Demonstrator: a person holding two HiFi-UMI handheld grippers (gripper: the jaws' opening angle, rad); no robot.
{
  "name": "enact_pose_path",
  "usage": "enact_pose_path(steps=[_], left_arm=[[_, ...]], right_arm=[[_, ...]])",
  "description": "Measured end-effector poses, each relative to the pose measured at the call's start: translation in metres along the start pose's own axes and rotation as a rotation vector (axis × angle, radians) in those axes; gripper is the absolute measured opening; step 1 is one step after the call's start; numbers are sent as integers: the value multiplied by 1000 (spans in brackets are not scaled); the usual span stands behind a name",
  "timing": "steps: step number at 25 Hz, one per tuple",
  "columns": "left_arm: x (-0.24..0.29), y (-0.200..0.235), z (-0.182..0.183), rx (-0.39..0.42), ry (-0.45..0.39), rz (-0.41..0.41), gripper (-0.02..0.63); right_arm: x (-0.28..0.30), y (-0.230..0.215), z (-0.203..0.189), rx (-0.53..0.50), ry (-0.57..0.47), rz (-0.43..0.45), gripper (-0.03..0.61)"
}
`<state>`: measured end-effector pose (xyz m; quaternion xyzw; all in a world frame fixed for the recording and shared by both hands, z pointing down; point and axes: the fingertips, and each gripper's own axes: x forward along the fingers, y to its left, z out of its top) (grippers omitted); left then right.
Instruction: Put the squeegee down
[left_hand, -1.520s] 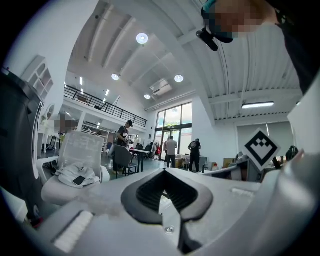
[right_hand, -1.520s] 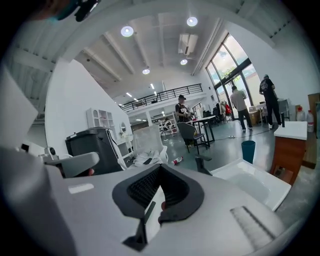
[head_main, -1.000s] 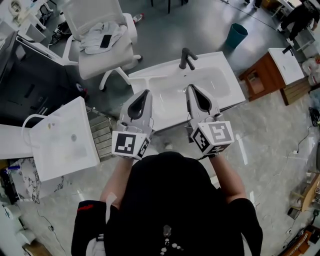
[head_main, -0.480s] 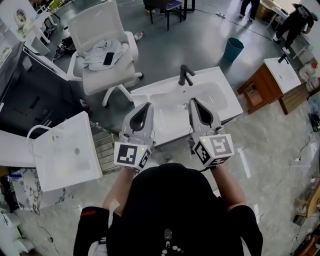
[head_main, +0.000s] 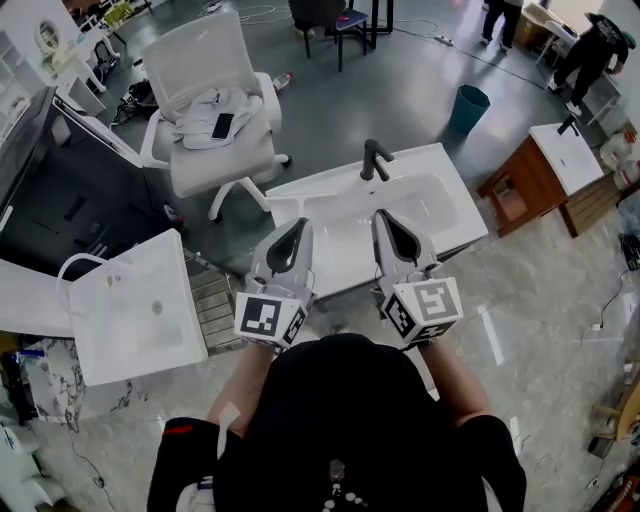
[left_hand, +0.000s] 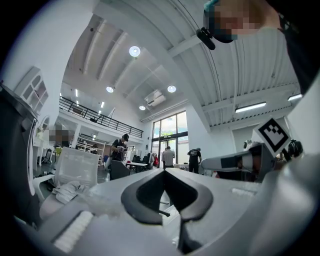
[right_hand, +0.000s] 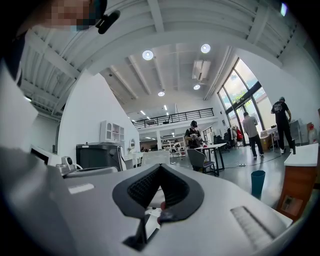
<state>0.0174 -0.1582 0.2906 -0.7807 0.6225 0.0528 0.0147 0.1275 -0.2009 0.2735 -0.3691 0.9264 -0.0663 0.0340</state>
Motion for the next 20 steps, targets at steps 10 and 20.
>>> enact_pose_path(steps=[10,20], left_arm=[[-3,7,-6,-13,5,22,2],[0,10,-16,-18,15,32,2]], right_arm=[[8,5,-7,5,19,19,2],[12,3,-14,5,28,23,2]])
